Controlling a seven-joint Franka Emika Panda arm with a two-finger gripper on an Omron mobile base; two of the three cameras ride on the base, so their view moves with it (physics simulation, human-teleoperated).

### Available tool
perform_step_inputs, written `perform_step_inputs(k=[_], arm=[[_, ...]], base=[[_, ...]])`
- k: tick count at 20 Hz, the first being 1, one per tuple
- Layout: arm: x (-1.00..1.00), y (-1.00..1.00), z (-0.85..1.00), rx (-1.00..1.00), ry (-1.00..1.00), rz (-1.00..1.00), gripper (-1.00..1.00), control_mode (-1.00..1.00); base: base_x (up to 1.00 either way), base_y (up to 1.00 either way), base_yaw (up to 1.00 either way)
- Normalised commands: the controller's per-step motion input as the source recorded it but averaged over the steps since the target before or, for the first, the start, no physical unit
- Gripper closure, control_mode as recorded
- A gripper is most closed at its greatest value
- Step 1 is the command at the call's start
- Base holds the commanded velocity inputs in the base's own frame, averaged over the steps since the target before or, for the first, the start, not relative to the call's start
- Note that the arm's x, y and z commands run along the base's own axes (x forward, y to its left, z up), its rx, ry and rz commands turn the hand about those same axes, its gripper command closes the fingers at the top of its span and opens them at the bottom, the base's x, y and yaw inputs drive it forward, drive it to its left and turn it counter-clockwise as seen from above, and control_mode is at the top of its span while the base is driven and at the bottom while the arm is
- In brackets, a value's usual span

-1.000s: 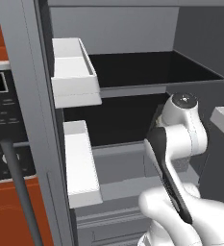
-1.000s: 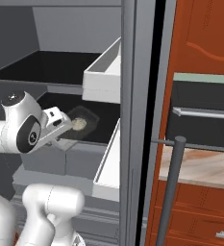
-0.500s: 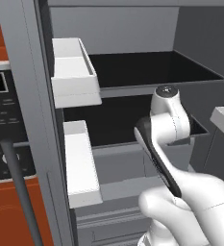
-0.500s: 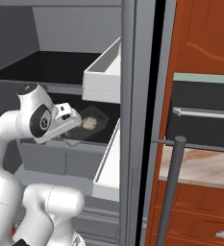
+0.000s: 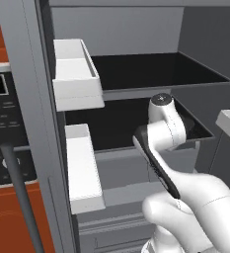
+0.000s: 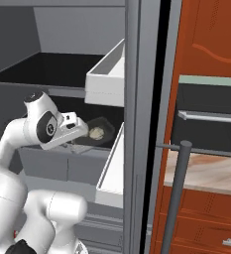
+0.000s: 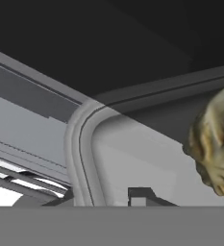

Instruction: Place two dumplings into each of the tupperware containers and then place the containers in the fridge.

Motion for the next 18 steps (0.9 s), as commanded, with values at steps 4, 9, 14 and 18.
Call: perform_step_inputs(k=[4,9,14,18], arm=[[0.41,-0.12,-0.06,0.0,0.0,-0.04,1.0,-1.0],[0.55,-0.24,-0.1,0.0,0.0,-0.02,1.0,-1.0],[0.47,-0.27,-0.2,0.0,0.0,0.0,1.0,-1.0],[0.54,-0.3,-0.15,0.0,0.0,0.0,1.0,-1.0]], base=[[0.0,0.0,0.0],[0.0,0.0,0.0],[0.0,0.0,0.0],[0.0,0.0,0.0]])
